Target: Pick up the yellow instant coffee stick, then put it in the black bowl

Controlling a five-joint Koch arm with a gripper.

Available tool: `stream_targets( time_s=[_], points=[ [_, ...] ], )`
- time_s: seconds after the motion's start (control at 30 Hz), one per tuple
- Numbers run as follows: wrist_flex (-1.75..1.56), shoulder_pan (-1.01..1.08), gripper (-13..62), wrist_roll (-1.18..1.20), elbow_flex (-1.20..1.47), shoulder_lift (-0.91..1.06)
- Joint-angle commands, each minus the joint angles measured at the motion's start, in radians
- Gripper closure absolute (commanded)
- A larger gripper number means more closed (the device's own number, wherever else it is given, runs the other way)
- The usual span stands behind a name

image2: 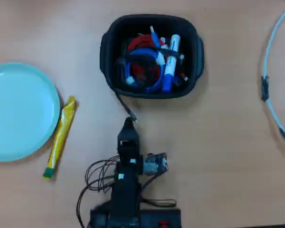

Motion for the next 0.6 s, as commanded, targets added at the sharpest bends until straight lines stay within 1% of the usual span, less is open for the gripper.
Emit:
stream_targets(
  time_s=[0.0,0.57],
  points=[
    [-0.061,0.018,-7.3,0.006,0.13,0.097],
    [-0.06,0.008,-7.2,0.005,0.106,0.098]
  ],
)
